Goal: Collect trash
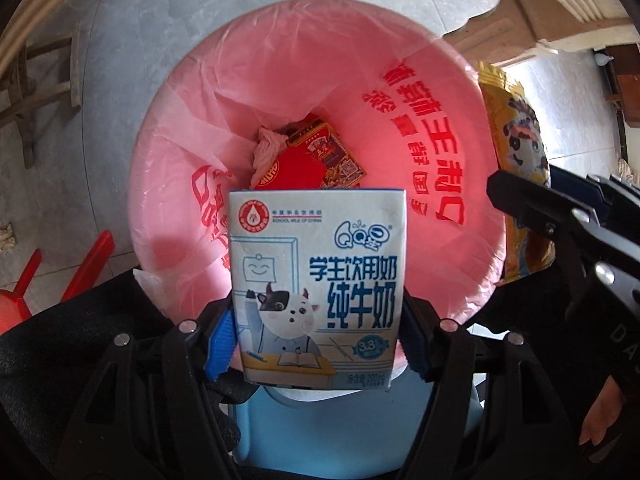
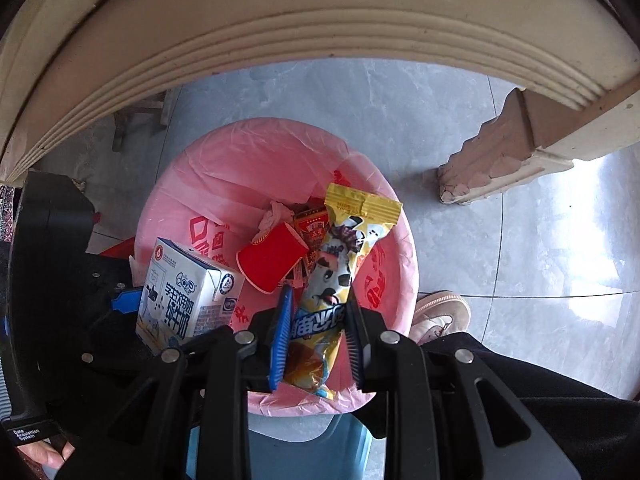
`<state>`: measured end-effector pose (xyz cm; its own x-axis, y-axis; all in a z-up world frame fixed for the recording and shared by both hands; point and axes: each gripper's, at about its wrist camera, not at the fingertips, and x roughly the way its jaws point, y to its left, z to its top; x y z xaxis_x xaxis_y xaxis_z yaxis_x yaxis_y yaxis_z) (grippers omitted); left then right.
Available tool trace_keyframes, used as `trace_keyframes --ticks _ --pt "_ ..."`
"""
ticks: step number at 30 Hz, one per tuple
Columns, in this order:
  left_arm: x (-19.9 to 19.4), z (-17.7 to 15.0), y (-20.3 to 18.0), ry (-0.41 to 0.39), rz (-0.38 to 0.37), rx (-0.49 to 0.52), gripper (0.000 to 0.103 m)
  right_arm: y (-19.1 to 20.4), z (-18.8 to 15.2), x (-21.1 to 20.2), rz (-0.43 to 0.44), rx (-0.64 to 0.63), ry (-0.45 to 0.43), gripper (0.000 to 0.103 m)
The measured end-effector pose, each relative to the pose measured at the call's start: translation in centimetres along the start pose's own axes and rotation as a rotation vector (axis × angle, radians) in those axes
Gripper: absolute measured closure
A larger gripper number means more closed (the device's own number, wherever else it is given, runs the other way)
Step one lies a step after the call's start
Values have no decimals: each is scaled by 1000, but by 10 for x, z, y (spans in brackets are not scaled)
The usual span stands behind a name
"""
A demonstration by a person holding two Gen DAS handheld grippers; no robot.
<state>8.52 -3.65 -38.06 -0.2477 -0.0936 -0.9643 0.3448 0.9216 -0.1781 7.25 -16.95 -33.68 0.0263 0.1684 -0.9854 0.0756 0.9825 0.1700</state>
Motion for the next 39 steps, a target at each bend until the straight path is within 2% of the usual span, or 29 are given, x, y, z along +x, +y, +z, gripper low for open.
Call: trace_keyframes --ticks 6,9,12,16,19,26,30,33,39 --pt "19 13 19 62 -74 -75 37 -2 4 28 22 4 57 78" --pt "21 16 22 64 -45 -92 37 -3 5 36 21 -1 76 78" --pt "21 17 24 77 -74 -107 37 -4 5 44 28 -3 97 78" --pt "21 19 23 79 -54 -90 33 -4 5 54 28 -5 119 78" --pt "21 19 26 87 -97 -107 29 -7 6 59 33 3 131 78" --pt "17 17 32 46 4 -151 28 3 3 72 24 -44 163 76" --pt "16 16 35 31 50 -156 28 5 4 76 -3 -59 176 65" --pt "14 17 38 30 54 -162 28 2 7 78 -23 -47 180 57" --pt "16 18 42 26 54 -173 28 -2 7 77 -50 -40 176 48"
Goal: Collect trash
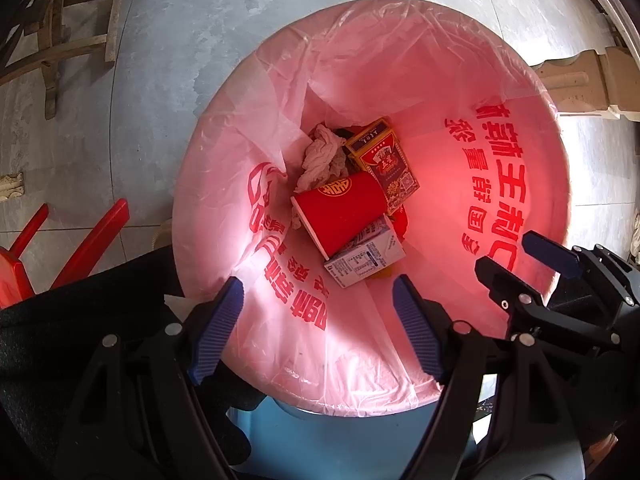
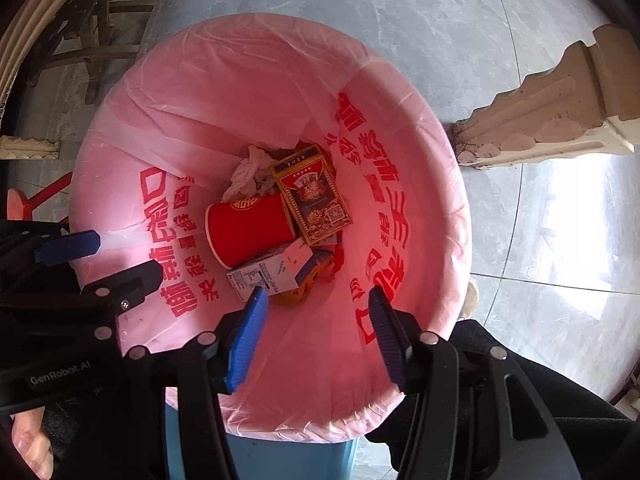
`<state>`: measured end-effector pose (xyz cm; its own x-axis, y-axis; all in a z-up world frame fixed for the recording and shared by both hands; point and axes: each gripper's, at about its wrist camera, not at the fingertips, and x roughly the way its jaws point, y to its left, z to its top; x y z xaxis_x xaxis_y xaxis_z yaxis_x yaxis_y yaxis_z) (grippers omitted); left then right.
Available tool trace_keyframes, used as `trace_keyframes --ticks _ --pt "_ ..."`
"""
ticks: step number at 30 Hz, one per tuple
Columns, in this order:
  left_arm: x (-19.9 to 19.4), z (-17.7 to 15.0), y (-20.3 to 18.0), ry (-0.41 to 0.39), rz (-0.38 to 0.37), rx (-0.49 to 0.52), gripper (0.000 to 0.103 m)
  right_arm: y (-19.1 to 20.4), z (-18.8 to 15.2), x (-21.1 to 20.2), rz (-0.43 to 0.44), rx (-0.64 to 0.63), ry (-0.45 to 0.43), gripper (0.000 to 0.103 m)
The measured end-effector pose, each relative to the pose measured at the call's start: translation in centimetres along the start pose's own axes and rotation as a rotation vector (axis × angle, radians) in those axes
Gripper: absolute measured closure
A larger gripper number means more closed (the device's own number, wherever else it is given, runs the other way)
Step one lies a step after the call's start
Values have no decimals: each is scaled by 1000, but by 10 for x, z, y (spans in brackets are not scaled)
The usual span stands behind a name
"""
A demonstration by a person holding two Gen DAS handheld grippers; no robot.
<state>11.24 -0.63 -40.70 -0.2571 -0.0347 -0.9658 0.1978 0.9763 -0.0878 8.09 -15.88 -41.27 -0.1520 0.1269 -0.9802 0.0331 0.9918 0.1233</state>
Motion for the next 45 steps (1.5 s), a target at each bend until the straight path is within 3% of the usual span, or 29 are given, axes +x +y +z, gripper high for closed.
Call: trace_keyframes --ticks 9,14,21,25,31,36,45 --pt "-14 -11 -6 -43 36 -15 28 1 -10 -7 -18 -4 -9 44" --pt "-41 -24 -16 -154 93 15 28 1 -21 -26 -31 12 -61 41" --pt "-78 -44 -22 -264 77 11 28 -5 -43 -68 -73 63 -178 28" --pt "-99 -59 -31 -323 93 10 26 -7 -56 -90 -80 83 -226 28" --pt "-135 -85 -47 -420 122 4 24 -12 -83 -140 -76 131 -384 22" --pt "-187 -114 -64 -561 191 17 24 -11 -109 -194 -97 142 -549 20" --pt "-278 -177 -78 -811 142 -10 24 -12 -161 -288 -112 175 -829 9"
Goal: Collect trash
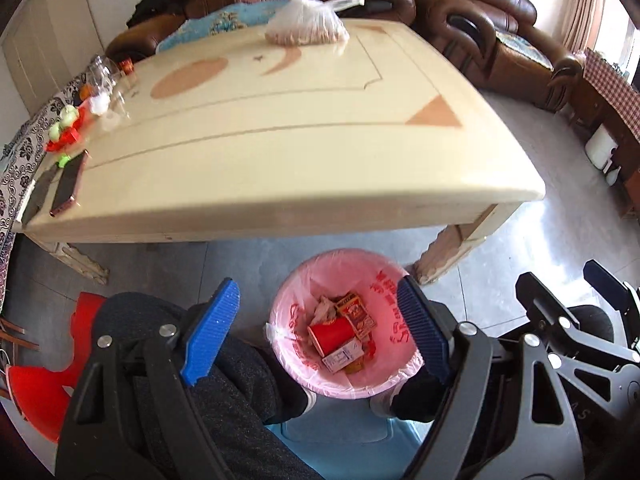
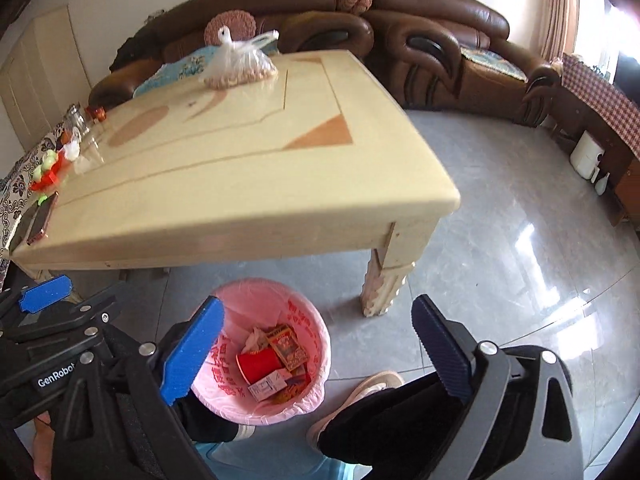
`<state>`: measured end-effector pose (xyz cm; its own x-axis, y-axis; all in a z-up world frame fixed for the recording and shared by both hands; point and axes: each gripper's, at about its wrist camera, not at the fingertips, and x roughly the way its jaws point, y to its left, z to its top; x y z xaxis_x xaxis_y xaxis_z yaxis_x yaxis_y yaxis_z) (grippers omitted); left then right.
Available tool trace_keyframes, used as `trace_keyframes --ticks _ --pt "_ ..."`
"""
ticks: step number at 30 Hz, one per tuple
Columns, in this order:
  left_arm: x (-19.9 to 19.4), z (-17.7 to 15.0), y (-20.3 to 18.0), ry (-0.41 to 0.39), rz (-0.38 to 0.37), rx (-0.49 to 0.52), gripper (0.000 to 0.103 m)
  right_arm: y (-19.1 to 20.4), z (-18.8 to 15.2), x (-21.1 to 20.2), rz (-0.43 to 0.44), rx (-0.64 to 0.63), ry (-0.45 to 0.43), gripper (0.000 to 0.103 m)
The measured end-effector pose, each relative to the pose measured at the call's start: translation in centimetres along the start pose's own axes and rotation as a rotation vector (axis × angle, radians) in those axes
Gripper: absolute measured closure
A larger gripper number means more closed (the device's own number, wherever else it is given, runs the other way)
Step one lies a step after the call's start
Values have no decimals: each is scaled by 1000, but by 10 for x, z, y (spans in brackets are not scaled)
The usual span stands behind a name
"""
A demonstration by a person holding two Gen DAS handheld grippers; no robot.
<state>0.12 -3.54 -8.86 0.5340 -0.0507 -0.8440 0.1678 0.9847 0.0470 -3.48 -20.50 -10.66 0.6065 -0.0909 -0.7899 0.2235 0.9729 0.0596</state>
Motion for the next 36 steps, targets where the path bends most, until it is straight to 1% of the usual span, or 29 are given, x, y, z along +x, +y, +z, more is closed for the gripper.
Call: trace_keyframes --ticks 4,9,13,19,22,25,36 --pt "-42 6 -4 -106 7 -7 24 -2 10 -46 -11 -3 -105 7" --pt "-90 10 -5 -210 23 -24 23 -1 25 -96 -34 -2 -219 7" --pt "-120 13 -6 -278 42 -34 23 1 32 -128 -50 9 -288 7" --pt "-147 14 -3 -323 34 -44 23 2 33 -158 -51 26 -341 7" --pt "-155 12 -1 -341 47 -45 22 5 32 -169 -75 15 -366 7" --pt "-158 9 1 -350 45 -52 22 9 30 -179 -97 8 -385 7" --pt "-166 3 8 -364 50 -60 22 14 26 -190 -119 -11 -402 7"
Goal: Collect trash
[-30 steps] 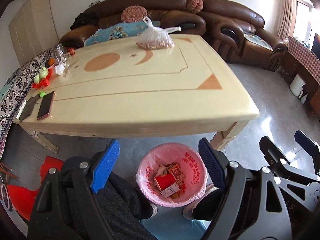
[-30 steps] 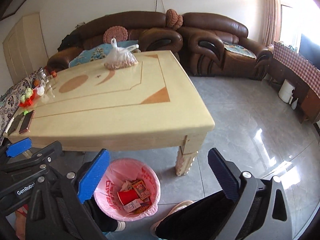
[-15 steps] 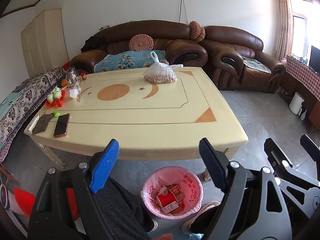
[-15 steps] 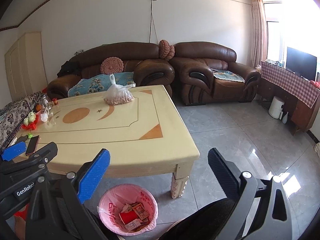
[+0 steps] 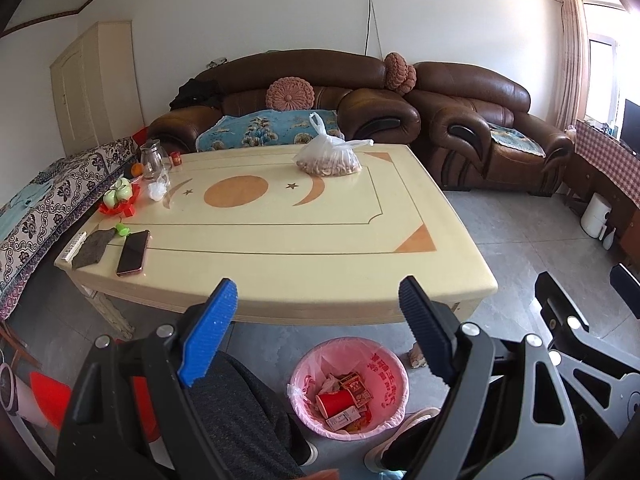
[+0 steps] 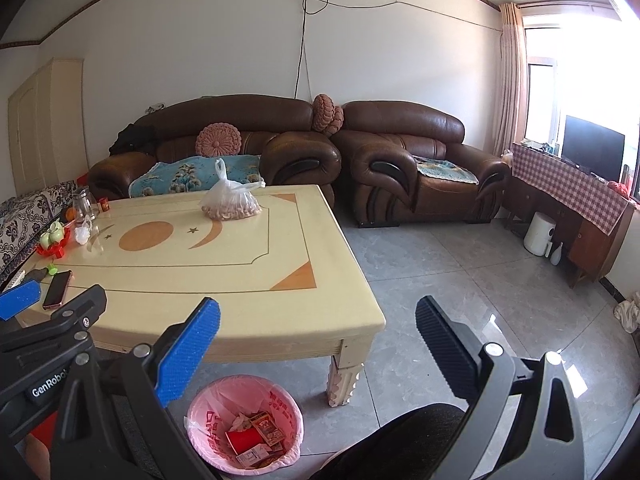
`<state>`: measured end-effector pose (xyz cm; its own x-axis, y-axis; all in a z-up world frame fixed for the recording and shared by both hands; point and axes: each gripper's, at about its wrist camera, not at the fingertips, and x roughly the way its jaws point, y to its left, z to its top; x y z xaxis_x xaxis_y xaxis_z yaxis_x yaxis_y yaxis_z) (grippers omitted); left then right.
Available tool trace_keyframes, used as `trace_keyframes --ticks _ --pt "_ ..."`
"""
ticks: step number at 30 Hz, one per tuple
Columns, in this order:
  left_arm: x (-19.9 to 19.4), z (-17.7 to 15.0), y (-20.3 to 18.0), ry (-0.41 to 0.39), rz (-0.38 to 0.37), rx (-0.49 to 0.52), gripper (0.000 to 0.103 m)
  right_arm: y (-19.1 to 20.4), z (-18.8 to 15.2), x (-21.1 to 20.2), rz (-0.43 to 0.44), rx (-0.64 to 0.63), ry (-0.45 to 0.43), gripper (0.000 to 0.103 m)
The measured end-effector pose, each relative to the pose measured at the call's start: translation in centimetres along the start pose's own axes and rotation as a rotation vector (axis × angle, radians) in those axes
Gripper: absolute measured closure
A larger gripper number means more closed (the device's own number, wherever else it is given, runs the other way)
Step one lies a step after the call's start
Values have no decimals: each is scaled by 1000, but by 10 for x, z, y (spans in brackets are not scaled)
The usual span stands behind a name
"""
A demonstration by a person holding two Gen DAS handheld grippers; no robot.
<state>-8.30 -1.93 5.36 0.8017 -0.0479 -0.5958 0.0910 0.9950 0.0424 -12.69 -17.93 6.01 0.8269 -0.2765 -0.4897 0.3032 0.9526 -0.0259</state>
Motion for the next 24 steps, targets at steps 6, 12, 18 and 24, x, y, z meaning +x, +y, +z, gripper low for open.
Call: trace_keyframes --ticks 6,12,18,24 --pt "1 0 2 8 0 -3 22 3 1 0 -16 -18 -7 7" --pt "2 -1 4 12 -5 -2 22 2 1 0 -13 -19 -4 7" --pt "4 -2 5 21 -2 -2 22 4 0 1 -16 -25 -1 7" --pt "4 -3 4 20 3 0 22 5 -2 3 -14 -24 2 7"
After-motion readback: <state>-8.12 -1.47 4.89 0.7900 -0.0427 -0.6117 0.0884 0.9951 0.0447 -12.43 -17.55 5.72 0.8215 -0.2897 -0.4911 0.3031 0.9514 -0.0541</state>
